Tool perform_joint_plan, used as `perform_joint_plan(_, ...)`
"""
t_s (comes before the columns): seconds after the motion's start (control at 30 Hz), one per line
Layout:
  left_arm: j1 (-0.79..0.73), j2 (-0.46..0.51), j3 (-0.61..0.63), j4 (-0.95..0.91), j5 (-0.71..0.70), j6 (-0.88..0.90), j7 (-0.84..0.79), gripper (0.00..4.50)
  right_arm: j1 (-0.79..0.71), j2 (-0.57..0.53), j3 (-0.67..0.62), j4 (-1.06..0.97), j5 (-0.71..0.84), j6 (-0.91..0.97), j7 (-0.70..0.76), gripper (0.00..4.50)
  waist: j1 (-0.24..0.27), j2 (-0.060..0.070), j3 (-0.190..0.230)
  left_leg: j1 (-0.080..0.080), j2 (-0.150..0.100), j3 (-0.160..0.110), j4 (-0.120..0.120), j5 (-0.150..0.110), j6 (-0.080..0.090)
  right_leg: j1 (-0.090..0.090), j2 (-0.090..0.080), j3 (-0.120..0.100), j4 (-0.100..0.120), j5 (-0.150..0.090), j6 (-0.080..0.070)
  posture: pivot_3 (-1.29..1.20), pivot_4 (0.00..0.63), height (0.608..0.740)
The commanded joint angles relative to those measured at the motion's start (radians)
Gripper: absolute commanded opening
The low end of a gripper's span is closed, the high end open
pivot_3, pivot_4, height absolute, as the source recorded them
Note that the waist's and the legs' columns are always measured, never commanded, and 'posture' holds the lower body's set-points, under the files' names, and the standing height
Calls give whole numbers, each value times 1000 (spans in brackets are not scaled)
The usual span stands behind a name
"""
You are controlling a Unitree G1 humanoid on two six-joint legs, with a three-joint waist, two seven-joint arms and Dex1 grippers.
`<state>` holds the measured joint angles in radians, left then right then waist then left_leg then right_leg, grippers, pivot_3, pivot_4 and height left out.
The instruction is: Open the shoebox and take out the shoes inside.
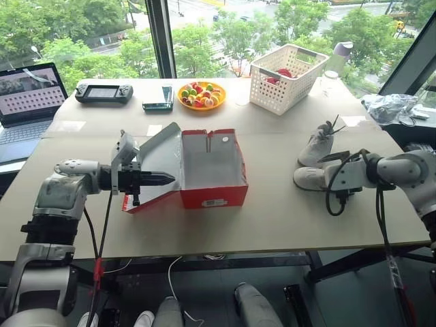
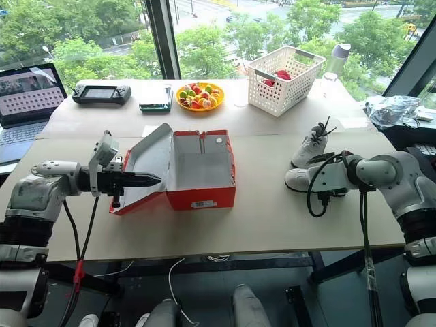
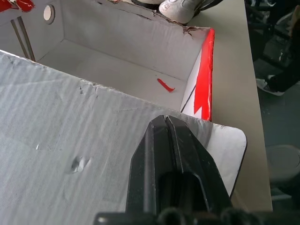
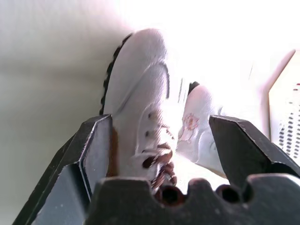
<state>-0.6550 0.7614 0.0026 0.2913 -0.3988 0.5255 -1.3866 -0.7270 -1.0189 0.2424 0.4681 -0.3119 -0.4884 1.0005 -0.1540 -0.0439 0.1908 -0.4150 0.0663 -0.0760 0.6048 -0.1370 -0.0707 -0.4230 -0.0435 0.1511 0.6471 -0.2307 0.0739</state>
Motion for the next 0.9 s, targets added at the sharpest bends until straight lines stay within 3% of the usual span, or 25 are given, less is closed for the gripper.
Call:
perform_joint_plan(0.03,-23,9,18,0,-10,-16,-5,0,49,7,-96,-168,209,195,109,3875,8,0,0,0,0,0,0,0,0,0,0,0,0,0,0,0,150,725)
perform_joint_plan(0.13,-21,15,31,5,-11,-16,6,0,120,26,-160,-376,414,478,176,3875,20,0,0,-1,0,0,0,0,0,0,0,0,0,0,0,0,150,725)
perform_joint_plan(0.23,1,19,73,12,-19,-13,51,0,155,84,-239,-561,605,814,109,3875,27,0,0,-2,0,0,1,0,0,-1,0,0,0,0,0,0,150,725)
perform_joint_plan(0.3,31,2,121,19,-16,-34,131,0,156,158,-279,-608,604,948,-37,3875,29,0,0,-2,0,0,2,0,0,-1,0,0,1,0,0,0,150,725)
perform_joint_plan(0.4,111,-46,257,38,29,-111,402,0,194,328,-355,-692,585,1176,-333,3875,33,-1,0,-1,0,0,3,0,0,0,0,0,0,0,0,0,150,725)
perform_joint_plan(0.5,180,-99,375,-12,19,-127,593,0,210,446,-393,-775,561,1312,-508,3875,42,-1,0,-2,0,-1,2,0,0,-1,0,-1,1,0,0,0,150,725)
perform_joint_plan(0.67,320,-230,509,-132,37,-165,898,0,229,554,-356,-779,436,1316,-730,3875,61,0,0,-8,0,0,3,0,0,-6,0,-1,0,4,7,0,150,725)
perform_joint_plan(0.9,407,-312,553,-159,41,-227,1047,0,304,618,-302,-684,335,1150,-839,3875,84,-2,-1,-7,0,0,3,0,0,-4,0,-1,-2,1,1,0,150,725)
